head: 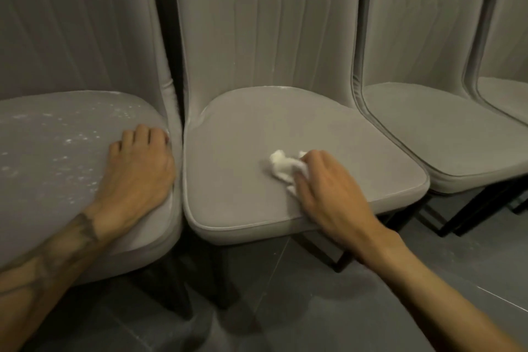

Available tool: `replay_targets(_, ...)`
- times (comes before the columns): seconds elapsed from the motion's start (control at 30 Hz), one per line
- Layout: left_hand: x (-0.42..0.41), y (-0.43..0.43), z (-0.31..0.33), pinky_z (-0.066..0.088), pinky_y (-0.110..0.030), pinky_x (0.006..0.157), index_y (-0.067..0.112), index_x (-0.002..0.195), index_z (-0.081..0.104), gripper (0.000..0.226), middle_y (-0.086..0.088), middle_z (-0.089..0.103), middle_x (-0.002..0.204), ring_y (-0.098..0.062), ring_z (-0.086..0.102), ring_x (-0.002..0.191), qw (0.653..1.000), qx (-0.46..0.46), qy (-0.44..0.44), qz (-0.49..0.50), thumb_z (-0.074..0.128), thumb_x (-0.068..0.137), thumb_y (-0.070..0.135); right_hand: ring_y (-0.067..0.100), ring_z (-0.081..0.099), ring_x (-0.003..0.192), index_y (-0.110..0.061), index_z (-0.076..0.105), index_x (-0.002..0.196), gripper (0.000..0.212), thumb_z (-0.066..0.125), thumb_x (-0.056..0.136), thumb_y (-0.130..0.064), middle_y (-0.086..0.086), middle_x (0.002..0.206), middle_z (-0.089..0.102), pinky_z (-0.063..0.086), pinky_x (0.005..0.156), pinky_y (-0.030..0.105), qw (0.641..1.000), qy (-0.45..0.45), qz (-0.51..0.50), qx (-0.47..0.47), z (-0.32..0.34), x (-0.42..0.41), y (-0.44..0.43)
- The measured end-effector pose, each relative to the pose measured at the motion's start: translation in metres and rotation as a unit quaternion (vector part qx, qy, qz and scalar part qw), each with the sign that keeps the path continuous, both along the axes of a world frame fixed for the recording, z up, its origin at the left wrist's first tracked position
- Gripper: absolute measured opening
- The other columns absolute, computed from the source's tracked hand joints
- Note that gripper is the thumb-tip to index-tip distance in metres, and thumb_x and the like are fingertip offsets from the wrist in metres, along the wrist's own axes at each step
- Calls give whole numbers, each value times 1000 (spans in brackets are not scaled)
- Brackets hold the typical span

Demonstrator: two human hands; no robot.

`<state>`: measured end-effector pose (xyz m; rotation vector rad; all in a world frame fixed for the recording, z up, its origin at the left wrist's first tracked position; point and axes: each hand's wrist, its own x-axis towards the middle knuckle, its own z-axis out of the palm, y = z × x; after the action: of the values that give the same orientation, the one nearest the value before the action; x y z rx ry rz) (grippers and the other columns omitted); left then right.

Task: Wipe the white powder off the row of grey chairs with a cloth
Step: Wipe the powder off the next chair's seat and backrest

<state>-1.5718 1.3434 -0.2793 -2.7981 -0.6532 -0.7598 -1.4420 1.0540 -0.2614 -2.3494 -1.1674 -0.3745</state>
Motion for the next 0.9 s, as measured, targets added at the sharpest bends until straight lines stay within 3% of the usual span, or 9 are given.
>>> replay_targets(0.1, 1, 1, -3, 39, -50, 70, 6, 104, 52, 15, -21, 52, 99, -37, 47, 84, 1000, 9, 1, 4, 42, 101, 17, 26, 47, 78, -11, 50, 105, 14, 46, 102, -24, 7, 95, 51, 44, 71, 46, 999, -35, -30, -12, -6, -12, 11)
replay_targets(0.2, 3, 2, -5, 39, -49, 71, 7, 104, 53, 17, -20, 53, 100, -37, 48, 85, 1000, 1, -7, 8, 45, 101, 21, 27, 48, 85, -9, 51, 114, 22, 44, 102, -26, 8, 100, 52, 43, 77, 42, 993, -36, 113, -23, -6, -66, 49)
replay_targets(0.27, 4, 1, -4, 39, -47, 71, 6, 104, 54, 17, -20, 55, 99, -35, 50, 86, 1000, -10, -7, 10, 48, 99, 22, 25, 48, 85, -10, 51, 110, 24, 42, 101, -31, 7, 100, 52, 41, 77, 37, 980, -34, 187, -52, 2, -73, 72)
replay_targets(0.43, -2, -3, 2, 38, -42, 73, 10, 104, 52, 18, -15, 54, 102, -30, 48, 87, 1000, -23, 11, 2, 42, 98, 24, 38, 52, 83, -8, 51, 99, 24, 42, 98, -30, 15, 96, 54, 45, 76, 51, 995, -14, 79, -52, 8, -27, 111)
replay_targets(0.6, 1, -2, 1, 41, -41, 75, 11, 108, 55, 28, -14, 56, 104, -29, 51, 89, 999, -35, 31, 11, 39, 96, 30, 29, 49, 83, -8, 48, 99, 15, 48, 98, -22, 13, 97, 53, 39, 76, 40, 976, 15, 199, -91, 10, -22, 122)
replay_targets(0.7, 4, 0, 2, 41, -39, 73, 12, 104, 56, 22, -11, 55, 99, -25, 49, 83, 999, -29, 17, 3, 39, 100, 27, 37, 51, 86, -9, 47, 98, 10, 48, 95, -19, 16, 98, 53, 42, 77, 47, 986, 13, 144, -87, 5, 33, 136)
replay_targets(0.8, 13, 2, 3, 43, -40, 71, 15, 99, 55, 11, -8, 54, 94, -21, 46, 80, 999, -33, 2, 2, 50, 100, 25, 40, 53, 94, -8, 49, 102, 12, 45, 97, -17, 18, 105, 54, 43, 79, 45, 993, 37, 60, -94, 4, 96, 148)
replay_targets(0.9, 31, 6, 3, 48, -43, 72, 16, 105, 56, 19, -7, 56, 97, -25, 52, 83, 999, -35, 3, 6, 45, 102, 32, 43, 53, 101, -2, 51, 107, 19, 48, 96, -17, 24, 112, 55, 40, 82, 45, 994, 42, -38, -93, 5, 161, 135)
